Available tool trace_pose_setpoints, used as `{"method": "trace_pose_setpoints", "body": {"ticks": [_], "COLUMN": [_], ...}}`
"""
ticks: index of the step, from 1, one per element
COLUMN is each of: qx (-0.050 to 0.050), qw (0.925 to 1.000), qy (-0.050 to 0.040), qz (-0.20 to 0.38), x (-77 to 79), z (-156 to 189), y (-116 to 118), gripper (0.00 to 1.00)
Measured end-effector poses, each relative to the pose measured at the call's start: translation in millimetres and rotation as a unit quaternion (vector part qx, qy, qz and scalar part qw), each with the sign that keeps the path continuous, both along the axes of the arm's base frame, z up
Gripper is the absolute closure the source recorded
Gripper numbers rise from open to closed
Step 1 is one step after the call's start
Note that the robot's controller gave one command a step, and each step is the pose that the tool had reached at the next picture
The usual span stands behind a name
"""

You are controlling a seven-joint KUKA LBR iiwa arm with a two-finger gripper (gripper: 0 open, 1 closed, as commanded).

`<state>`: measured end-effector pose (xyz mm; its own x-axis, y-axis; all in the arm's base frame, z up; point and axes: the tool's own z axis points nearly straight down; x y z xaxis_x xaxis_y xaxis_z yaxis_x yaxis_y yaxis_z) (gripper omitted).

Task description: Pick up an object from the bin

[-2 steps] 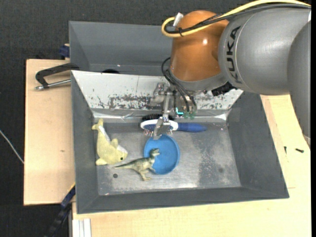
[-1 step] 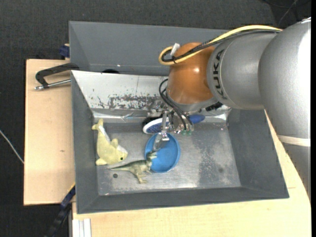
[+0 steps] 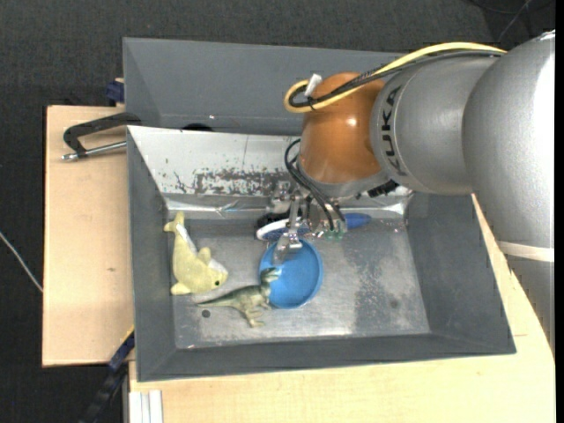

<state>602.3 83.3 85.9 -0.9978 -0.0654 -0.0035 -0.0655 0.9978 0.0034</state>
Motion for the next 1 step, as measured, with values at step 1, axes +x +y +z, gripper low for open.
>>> {"method": "trace_pose_setpoints", "body": {"ticks": [1], "qx": [-0.001], "qw": [0.9999], "qy": [-0.005], "qz": [0.011], "x": [-17.0], "z": [168.8], "y": [-2.7], "gripper": [1.0]}}
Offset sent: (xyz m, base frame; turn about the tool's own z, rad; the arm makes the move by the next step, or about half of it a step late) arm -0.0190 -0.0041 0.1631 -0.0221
